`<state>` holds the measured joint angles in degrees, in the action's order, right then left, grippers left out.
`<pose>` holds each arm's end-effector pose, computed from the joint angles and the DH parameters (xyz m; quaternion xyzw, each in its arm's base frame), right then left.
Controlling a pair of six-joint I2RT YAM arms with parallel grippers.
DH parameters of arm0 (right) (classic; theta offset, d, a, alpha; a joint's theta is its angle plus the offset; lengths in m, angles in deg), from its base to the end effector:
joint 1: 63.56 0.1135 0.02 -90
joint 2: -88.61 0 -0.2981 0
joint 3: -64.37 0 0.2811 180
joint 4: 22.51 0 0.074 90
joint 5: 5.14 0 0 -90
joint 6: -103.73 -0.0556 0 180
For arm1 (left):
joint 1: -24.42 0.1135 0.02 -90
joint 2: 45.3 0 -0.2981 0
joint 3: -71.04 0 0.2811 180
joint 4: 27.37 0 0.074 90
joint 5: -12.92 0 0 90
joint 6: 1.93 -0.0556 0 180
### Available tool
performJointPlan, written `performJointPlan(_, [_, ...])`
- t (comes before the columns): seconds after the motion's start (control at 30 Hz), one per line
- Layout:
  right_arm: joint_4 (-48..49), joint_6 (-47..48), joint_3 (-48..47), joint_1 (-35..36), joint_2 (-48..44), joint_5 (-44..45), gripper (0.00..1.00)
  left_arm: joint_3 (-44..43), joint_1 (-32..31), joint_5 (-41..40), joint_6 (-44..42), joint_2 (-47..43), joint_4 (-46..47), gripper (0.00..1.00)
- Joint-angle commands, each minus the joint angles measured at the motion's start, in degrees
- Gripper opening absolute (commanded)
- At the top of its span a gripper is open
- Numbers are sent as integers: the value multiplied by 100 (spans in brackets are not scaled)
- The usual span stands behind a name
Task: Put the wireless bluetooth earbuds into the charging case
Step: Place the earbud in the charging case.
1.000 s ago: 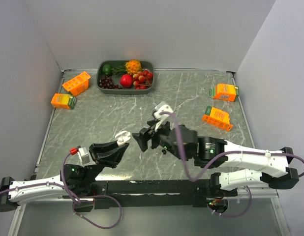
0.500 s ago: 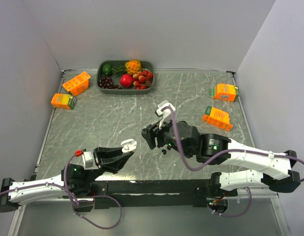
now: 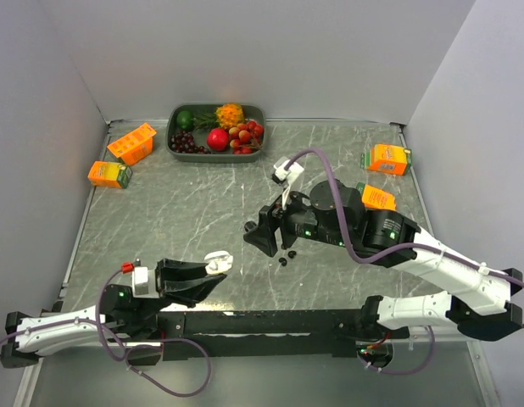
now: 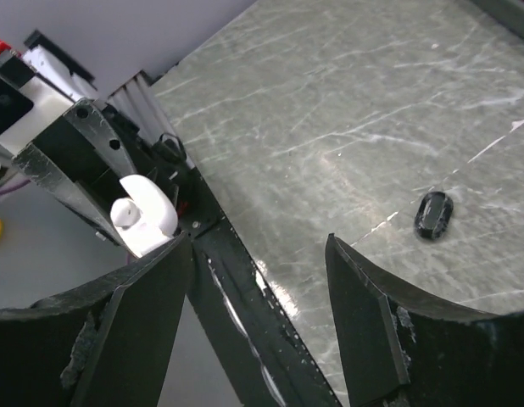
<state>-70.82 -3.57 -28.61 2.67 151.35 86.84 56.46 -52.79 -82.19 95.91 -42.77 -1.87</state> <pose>0.1023 0.2275 0.4799 -0.3259 0.7408 0.3807 0.4473 0.0269 -0.0961 0.2642 0.2183 0.3858 -0.5912 0.6738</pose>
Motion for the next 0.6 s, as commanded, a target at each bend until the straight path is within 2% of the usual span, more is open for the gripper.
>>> performJointPlan(0.0, [-259, 42, -301, 64, 221, -444, 71, 86, 13, 211, 60, 301, 129, 1])
performJointPlan(0.57, [-558, 16, -362, 223, 599, -303, 68, 121, 13, 203, 51, 512, 340, 1])
